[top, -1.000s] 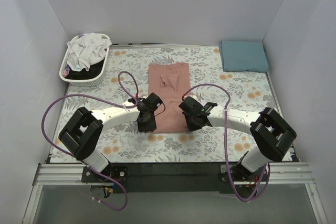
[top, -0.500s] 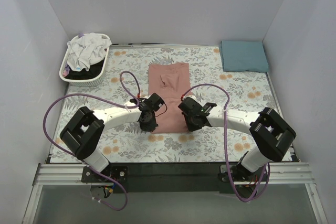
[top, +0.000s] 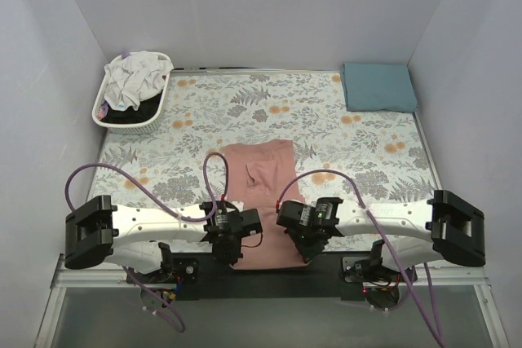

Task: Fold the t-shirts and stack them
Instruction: Fold the tshirt

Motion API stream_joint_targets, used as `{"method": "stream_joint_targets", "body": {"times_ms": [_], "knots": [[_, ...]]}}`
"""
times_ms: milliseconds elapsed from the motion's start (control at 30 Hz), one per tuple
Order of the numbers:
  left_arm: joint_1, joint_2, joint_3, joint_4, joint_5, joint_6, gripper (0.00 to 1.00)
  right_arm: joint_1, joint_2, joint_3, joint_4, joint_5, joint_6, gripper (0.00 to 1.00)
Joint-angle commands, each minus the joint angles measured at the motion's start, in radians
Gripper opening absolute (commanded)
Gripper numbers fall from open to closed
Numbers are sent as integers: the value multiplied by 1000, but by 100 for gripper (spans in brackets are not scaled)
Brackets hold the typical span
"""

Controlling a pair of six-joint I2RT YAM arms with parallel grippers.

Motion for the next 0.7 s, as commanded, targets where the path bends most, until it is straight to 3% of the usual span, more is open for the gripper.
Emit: {"method": "stream_joint_targets", "body": {"times_ms": [0,100,233,367,667], "knots": [[-70,-47,24,-148,55,-177,0,45,-93,12,-169,-96,107,1],[-53,-100,97,-143,-5,-171,0,17,-133,128,-258,-23,76,1],[65,-107,226,-155,-48,-40,0,-90,-150,278,-315,37,-21,1],[215,-105,309,-118,-49,147,0,-242,-121,403,-325,31,-164,1],[481,-18,481,-72,-52,361,0,-468,35,641,-327,-50,-373,1]]}}
